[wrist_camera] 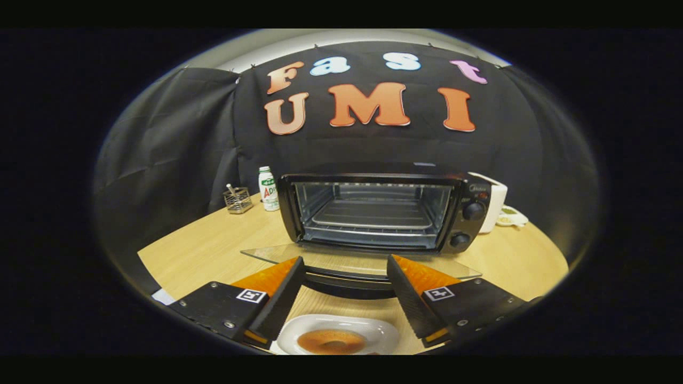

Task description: Open the toaster oven, put the food inside, and close the toaster oven door.

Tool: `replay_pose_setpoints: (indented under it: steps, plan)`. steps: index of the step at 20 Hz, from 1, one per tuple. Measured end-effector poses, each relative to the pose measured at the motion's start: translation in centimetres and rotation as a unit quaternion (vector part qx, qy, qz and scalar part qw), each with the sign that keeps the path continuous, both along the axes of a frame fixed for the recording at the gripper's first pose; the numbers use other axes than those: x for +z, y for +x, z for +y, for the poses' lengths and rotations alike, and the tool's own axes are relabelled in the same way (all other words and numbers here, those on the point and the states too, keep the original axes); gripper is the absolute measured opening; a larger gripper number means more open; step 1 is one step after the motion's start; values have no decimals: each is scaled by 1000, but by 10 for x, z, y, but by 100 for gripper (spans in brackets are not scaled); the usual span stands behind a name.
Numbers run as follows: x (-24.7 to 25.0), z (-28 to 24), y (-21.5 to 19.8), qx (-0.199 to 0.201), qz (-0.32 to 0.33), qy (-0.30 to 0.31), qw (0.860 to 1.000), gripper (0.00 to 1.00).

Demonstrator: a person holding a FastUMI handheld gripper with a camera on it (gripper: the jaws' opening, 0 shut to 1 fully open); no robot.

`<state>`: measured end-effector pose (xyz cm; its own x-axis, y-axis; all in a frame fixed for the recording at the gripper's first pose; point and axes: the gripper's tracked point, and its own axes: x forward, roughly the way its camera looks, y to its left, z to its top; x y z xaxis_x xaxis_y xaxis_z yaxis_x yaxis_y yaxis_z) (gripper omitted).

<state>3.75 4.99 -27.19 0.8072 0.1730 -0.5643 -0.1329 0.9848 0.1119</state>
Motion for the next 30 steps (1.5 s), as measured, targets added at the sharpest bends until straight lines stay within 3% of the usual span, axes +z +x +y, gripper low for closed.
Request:
replay_pose_setpoints:
  steps: [8, 21, 25, 30]
  plan:
    - [-51, 3, -22, -12, 113, 46, 992, 90]
    - [-22, -6, -29, 2, 68, 32, 997, 92]
    - [-7, -3, -51, 24, 59, 29, 998, 96]
    - [-17, 0, -104, 63, 101, 8, 993, 98]
